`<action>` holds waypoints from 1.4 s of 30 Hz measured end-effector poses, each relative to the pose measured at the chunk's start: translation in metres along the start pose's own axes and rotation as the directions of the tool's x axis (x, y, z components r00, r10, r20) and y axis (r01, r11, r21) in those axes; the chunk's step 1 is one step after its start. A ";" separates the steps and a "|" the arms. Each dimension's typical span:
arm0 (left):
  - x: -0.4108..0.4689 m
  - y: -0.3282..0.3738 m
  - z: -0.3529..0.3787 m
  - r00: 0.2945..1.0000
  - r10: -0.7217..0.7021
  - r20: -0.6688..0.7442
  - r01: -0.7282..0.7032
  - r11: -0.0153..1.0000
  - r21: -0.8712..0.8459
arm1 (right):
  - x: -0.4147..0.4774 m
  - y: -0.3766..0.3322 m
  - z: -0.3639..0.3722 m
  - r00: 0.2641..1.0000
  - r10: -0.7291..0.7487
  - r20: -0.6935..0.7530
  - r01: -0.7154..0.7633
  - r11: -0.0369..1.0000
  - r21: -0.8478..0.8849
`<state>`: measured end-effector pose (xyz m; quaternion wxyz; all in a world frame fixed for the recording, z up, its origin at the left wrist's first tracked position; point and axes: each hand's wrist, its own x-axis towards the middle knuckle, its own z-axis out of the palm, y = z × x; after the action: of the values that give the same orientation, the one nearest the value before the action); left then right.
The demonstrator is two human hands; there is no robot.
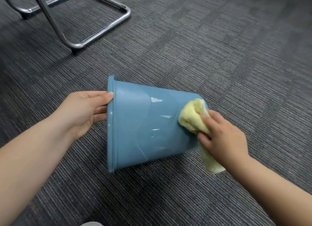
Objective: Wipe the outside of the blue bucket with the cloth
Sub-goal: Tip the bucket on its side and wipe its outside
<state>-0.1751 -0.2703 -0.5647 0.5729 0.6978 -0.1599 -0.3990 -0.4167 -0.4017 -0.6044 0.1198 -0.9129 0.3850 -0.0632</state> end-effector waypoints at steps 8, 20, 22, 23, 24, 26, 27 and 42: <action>-0.004 0.004 0.009 0.997 0.048 0.058 -0.050 0.998 0.031 | -0.009 -0.034 -0.011 0.985 -0.172 0.011 0.171 0.985 0.020; -0.012 0.004 0.017 0.992 0.080 0.093 -0.087 0.994 0.068 | 0.025 0.000 -0.017 0.983 0.180 0.036 -0.179 0.984 -0.024; -0.012 0.005 0.019 0.992 0.094 0.089 -0.101 0.992 0.078 | 0.016 -0.012 -0.017 0.999 0.050 0.007 -0.050 0.999 -0.017; -0.012 0.005 0.019 0.991 0.098 0.086 -0.105 0.991 0.084 | 0.011 -0.020 -0.017 1.000 -0.023 0.007 0.023 0.999 0.023; -0.012 0.006 0.019 0.991 0.102 0.083 -0.110 0.990 0.091 | 0.007 -0.026 -0.017 0.996 -0.087 0.009 0.086 0.994 0.067; -0.013 0.006 0.016 0.991 0.107 0.080 -0.116 0.986 0.117 | 0.006 -0.032 -0.017 0.988 -0.154 0.021 0.151 0.984 0.091; -0.013 0.005 0.015 0.991 0.108 0.077 -0.117 0.984 0.131 | 0.007 -0.031 -0.017 0.989 -0.145 0.027 0.142 0.987 0.080; -0.021 0.019 0.033 0.971 0.239 -0.020 -0.236 0.966 0.103 | 0.002 0.019 -0.023 0.963 0.268 0.016 -0.260 0.915 0.308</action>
<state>-0.2084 -0.2836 -0.5400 0.5834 0.7078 -0.2528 -0.3077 -0.4333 -0.4199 -0.5875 0.2627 -0.8219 0.4916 -0.1178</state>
